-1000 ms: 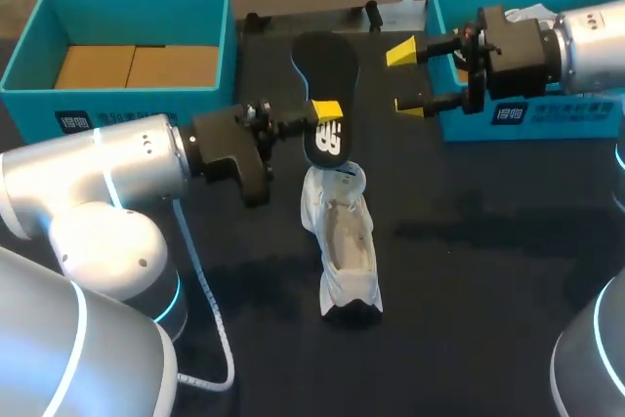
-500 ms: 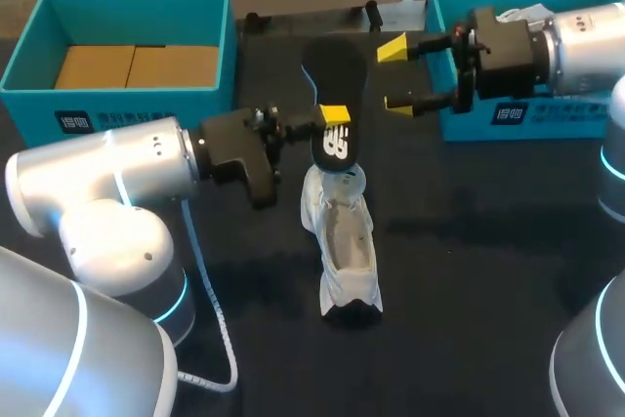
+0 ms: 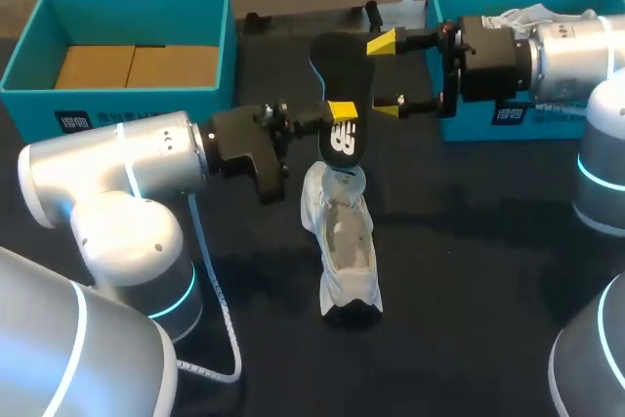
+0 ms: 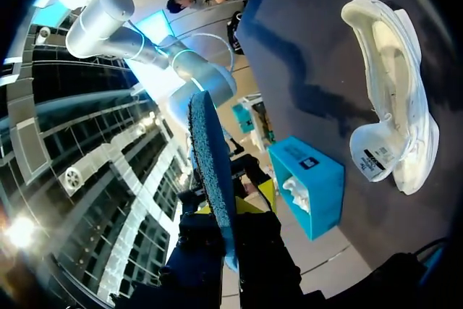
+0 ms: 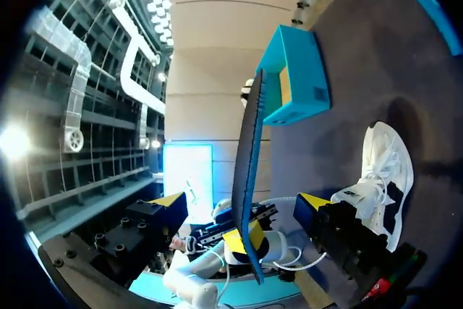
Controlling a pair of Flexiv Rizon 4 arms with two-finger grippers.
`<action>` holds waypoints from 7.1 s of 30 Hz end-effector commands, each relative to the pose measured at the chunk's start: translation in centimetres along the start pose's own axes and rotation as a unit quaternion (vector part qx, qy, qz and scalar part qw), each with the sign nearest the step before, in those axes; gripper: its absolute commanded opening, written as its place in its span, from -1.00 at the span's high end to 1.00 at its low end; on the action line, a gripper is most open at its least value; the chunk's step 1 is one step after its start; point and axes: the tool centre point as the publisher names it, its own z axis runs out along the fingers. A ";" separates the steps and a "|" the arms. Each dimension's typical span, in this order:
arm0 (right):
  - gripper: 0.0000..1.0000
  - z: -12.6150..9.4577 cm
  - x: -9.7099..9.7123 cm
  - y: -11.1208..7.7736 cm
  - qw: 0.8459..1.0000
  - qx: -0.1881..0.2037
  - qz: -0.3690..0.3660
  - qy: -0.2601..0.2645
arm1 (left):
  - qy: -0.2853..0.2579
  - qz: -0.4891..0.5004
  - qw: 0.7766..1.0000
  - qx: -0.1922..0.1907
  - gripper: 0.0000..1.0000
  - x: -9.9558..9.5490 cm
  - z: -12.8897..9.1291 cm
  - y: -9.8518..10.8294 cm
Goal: Take the shoe out of the shoebox, open the shoe tongue, remove and reinsert the insole, then place the shoe into the shoebox
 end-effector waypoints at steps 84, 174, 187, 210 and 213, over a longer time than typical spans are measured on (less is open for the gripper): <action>1.00 1.2 -2.1 -2.2 1.000 -0.016 0.014 -0.021 | 0.058 -0.041 0.996 0.050 -1.00 -0.2 -7.8 0.5; 1.00 0.5 -6.4 -5.1 0.999 0.011 -0.016 -0.035 | 0.686 -0.079 0.674 0.262 -1.00 -8.8 1.7 5.2; 1.00 0.5 -6.4 -5.1 0.999 0.011 -0.016 -0.035 | 0.644 -0.096 0.721 0.238 -1.00 -8.1 1.6 5.0; 1.00 0.5 -6.4 -5.1 0.999 0.011 -0.016 -0.035 | 0.331 -0.223 0.908 0.127 -1.00 -6.8 -5.8 3.7; 1.00 0.5 -6.4 -5.1 0.999 0.011 -0.016 -0.035 | 0.348 -0.248 0.896 0.119 -1.00 -6.8 -6.0 4.0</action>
